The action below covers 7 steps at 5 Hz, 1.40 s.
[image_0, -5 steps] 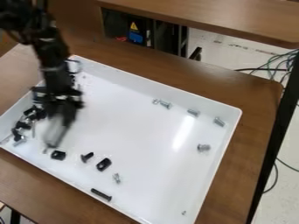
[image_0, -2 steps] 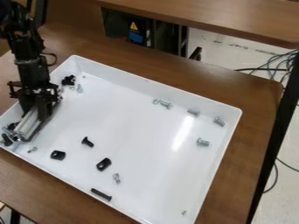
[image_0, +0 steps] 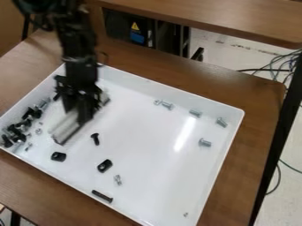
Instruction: Sweep into pile
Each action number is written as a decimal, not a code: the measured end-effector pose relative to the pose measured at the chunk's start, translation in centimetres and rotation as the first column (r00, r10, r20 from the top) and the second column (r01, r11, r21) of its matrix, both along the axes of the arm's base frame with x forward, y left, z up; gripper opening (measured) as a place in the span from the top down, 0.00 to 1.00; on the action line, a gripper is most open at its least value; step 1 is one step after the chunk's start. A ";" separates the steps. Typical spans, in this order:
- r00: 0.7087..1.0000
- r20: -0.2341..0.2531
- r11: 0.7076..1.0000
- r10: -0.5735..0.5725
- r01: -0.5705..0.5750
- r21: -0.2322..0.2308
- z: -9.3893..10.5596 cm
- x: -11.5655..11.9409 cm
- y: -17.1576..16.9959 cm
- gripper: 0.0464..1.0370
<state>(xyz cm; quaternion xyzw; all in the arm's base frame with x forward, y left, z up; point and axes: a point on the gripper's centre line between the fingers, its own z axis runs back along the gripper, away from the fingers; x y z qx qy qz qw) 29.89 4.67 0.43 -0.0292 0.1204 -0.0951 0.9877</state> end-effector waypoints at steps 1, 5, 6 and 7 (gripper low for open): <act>0.985 -0.034 0.985 -0.170 0.170 -0.005 -0.7 -2.4 -4.2 0.69; 0.898 -0.231 0.926 -0.375 0.374 -0.046 -5.0 -2.7 -20.4 0.69; 0.883 -0.275 0.923 -0.380 0.381 -0.054 -5.5 -1.4 -21.1 0.69; 0.917 -0.218 0.942 -0.336 0.324 -0.089 -5.2 1.8 -21.5 0.69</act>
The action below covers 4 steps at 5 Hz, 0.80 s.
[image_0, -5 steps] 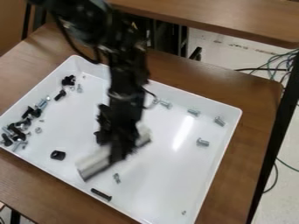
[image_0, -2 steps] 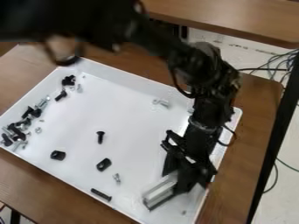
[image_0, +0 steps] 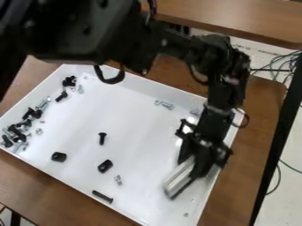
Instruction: Sweep into pile
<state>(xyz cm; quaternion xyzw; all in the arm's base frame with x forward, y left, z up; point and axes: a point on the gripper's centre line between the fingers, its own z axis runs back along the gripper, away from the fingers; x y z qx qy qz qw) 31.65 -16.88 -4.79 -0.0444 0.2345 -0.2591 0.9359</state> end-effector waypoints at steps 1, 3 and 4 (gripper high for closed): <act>0.998 0.023 0.997 0.055 -0.054 -0.063 0.3 1.9 0.2 0.69; 0.979 0.040 0.969 0.198 -0.190 -0.156 0.7 5.0 3.3 0.69; 0.960 0.042 0.950 0.277 -0.267 -0.159 0.4 6.2 6.3 0.69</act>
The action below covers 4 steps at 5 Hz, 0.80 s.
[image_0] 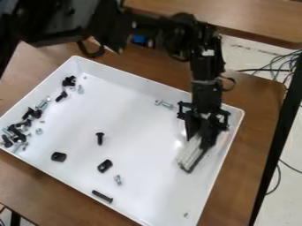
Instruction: Sweep into pile
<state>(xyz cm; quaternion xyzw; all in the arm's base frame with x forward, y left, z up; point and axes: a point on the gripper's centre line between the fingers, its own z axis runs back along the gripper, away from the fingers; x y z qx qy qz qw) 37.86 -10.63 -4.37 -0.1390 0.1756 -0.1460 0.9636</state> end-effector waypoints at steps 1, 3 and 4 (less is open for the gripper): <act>1.000 -0.020 1.000 0.022 -0.022 0.017 -0.5 0.5 1.7 0.69; 0.983 -0.045 0.984 0.178 -0.177 0.008 -0.7 0.6 8.7 0.69; 0.948 -0.046 0.949 0.314 -0.312 0.048 -0.5 -0.6 15.0 0.69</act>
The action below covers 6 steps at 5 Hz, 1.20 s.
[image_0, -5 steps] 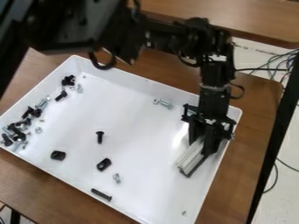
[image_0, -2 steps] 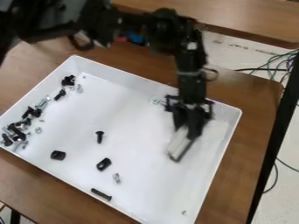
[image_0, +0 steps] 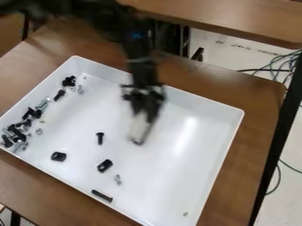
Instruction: Sweep into pile
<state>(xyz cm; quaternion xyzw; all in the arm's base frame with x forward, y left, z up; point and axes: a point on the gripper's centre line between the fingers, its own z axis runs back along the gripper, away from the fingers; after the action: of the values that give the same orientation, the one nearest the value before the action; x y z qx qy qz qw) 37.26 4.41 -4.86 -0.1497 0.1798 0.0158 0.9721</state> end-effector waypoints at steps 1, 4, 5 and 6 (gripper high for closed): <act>0.993 -0.003 0.993 0.119 -0.119 0.012 -0.2 -1.2 5.6 0.69; 0.979 0.000 0.978 0.203 -0.203 0.052 0.6 -5.6 11.5 0.69; 0.981 0.029 0.980 0.193 -0.195 0.045 1.8 -6.8 11.7 0.69; 0.983 0.079 0.984 0.169 -0.172 0.037 4.1 -6.9 10.3 0.69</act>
<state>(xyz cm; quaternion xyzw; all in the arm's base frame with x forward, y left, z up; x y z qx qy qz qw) 30.31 14.75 -0.78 -0.1437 0.1291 0.0971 0.9763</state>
